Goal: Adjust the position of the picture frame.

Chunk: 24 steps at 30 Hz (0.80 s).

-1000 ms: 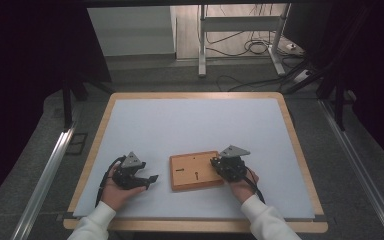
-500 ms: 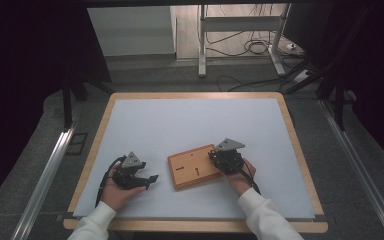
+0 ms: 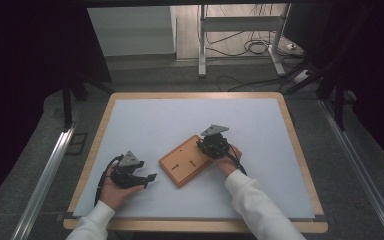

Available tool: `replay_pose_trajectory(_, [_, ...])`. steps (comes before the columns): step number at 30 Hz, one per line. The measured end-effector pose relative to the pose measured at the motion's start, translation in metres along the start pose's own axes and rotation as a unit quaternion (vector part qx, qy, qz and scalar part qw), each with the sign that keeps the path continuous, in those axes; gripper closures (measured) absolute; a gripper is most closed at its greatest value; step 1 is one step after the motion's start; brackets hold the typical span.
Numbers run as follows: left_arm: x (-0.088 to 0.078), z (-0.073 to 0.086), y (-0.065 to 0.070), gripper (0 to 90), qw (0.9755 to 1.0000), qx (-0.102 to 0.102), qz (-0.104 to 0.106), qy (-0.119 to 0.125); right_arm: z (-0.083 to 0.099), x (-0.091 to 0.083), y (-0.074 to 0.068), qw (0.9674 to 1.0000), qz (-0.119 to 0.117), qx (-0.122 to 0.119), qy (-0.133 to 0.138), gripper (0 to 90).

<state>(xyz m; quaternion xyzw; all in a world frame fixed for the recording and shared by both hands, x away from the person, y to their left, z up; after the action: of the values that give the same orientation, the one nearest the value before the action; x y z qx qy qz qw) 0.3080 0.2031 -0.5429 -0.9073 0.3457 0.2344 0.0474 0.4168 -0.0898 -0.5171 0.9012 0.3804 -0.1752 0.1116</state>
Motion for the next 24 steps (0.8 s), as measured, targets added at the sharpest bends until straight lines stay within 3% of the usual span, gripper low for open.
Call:
replay_pose_trajectory(8, [-0.001,-0.001,0.001,27.6,1.0,0.002,0.001,0.002,0.001,0.018,-0.009,0.9992,-0.039,0.005,0.001,83.7])
replay_pose_trajectory(13, [-0.001,0.0,0.001,27.6,1.0,0.002,0.0,0.001,0.001,0.019,-0.009,0.9987,-0.049,0.013,0.003,82.6])
replay_pose_trajectory(15, [-0.001,-0.001,0.001,27.6,1.0,0.003,0.0,0.002,0.001,0.018,-0.007,0.9979,-0.058,0.03,-0.001,70.9])
replay_pose_trajectory(19, [-0.002,-0.001,0.0,27.6,1.0,0.003,-0.002,0.005,0.0,0.001,-0.006,0.9991,-0.037,0.02,-0.008,48.0])
replay_pose_trajectory(24, [-0.005,-0.002,-0.002,27.8,0.9999,0.002,-0.01,0.014,0.007,-0.039,-0.003,0.9994,-0.014,0.03,0.003,35.9])
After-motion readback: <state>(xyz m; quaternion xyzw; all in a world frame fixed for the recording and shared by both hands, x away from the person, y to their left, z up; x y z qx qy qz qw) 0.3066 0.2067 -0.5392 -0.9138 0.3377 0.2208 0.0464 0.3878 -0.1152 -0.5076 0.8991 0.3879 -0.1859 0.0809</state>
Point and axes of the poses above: each handheld gripper's, and its own axes: x roughly forward along the jaws, z roughly out of its underside, y roughly to its right, the point moved 1 cm from there along x, roughly forward along the jaws, and after that the axes turned 15 degrees about y, right-handed, at the moved point
